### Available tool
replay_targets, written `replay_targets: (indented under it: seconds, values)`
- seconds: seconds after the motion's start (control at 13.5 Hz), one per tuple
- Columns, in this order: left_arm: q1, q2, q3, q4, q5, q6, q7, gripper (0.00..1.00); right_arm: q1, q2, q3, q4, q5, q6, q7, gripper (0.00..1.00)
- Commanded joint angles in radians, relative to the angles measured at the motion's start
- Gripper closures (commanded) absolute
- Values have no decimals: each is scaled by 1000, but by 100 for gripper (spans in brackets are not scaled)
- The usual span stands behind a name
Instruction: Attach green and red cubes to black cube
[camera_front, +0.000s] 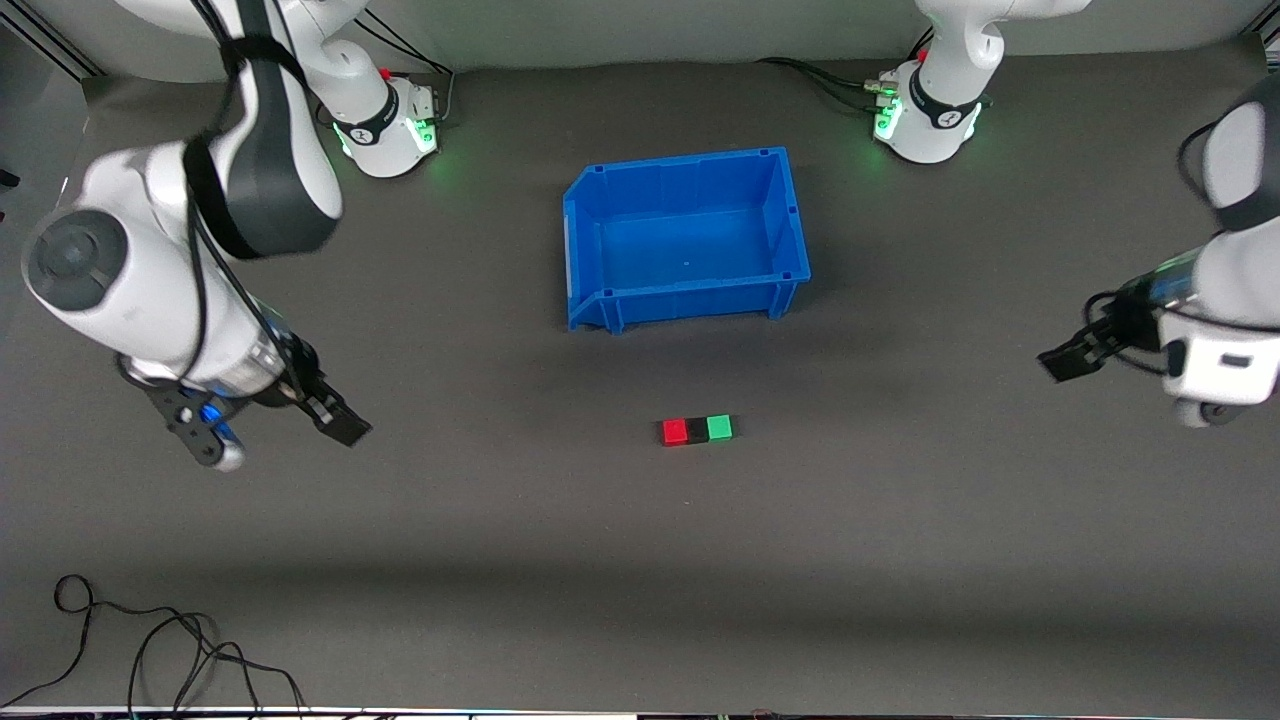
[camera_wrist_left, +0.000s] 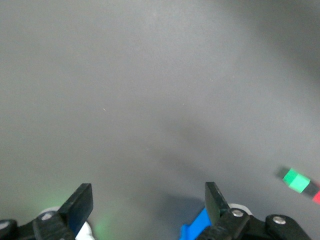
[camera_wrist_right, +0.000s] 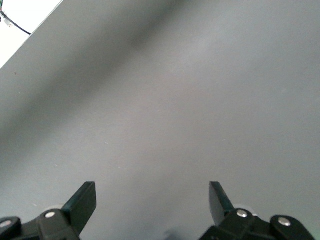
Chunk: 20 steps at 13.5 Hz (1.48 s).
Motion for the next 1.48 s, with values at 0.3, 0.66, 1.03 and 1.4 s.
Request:
replay_targets:
  seconds: [0.3, 0.66, 1.03, 1.4]
  values:
    - [74, -116, 4, -21, 6, -31, 309, 0, -419, -287, 385, -165, -174, -18, -420, 0]
    - [63, -151, 5, -23, 33, -31, 497, 0, -604, -295, 453, -94, -172, -91, -750, 0]
    - [73, -174, -16, -26, 16, -31, 632, 0, -716, -295, 535, -54, -169, -111, -904, 0]
    - [60, -120, -15, 32, 29, -56, 626, 0, -714, -285, 533, -40, -171, -151, -907, 0]
